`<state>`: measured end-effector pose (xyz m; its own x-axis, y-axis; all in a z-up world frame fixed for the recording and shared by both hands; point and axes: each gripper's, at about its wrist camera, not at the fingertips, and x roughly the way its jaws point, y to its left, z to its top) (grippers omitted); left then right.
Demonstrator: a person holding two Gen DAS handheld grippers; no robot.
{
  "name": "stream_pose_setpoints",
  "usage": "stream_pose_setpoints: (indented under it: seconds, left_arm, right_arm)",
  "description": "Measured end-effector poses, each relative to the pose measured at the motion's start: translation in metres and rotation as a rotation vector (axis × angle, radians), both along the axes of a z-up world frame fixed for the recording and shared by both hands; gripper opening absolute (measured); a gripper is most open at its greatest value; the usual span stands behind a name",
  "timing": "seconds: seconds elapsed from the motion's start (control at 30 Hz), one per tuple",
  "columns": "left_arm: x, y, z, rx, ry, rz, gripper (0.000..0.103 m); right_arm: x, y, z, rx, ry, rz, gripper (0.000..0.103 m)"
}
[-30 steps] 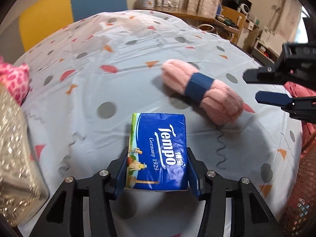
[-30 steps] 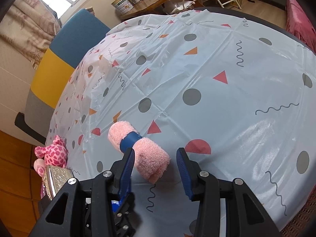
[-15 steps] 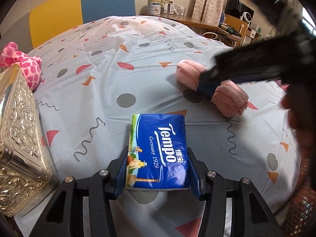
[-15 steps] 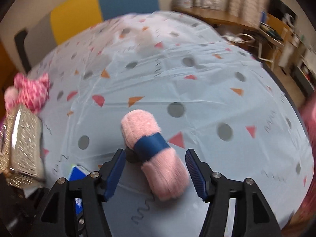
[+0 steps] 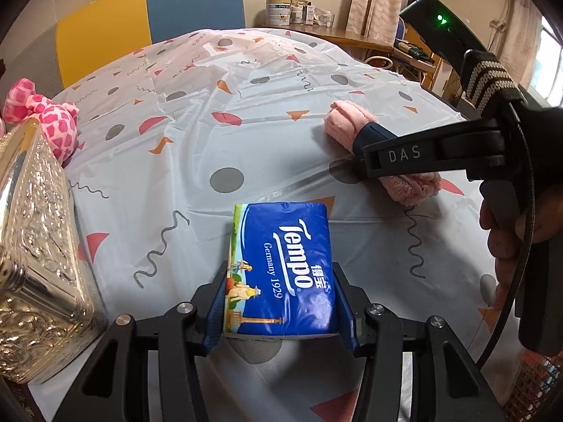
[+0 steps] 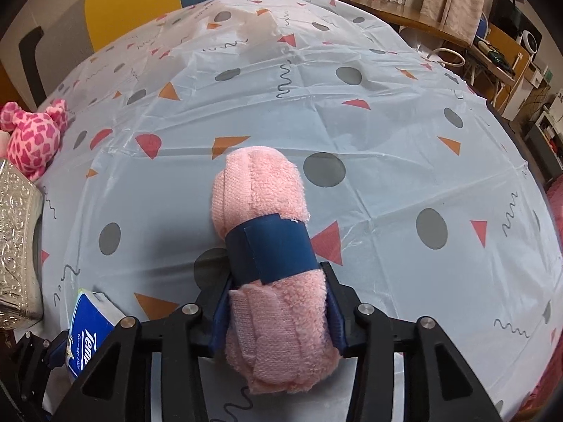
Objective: Organize soft objects
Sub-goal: 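Grasp the tissue pack with the left tool while the right tool grasps the pink rolled towel, then carry the tissue pack with the left tool into the gold tray and release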
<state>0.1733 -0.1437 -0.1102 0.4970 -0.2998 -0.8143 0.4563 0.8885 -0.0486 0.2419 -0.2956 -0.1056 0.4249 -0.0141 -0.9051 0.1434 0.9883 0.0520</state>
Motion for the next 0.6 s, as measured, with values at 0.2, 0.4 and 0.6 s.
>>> stream_pose_setpoints:
  seconds: [0.2, 0.4, 0.6]
  left_arm:
    - [0.007, -0.001, 0.01, -0.005, 0.063, 0.044, 0.052]
    - [0.01, -0.004, 0.044, -0.028, 0.01, 0.043, 0.052]
    - [0.044, 0.001, 0.078, -0.04, 0.015, 0.089, 0.052]
  right_arm:
    - [-0.003, 0.004, 0.0, -0.046, -0.015, 0.03, 0.047]
    - [0.002, 0.003, 0.001, -0.031, -0.011, 0.026, 0.047]
    - [0.003, 0.006, 0.001, -0.046, -0.008, 0.03, 0.047]
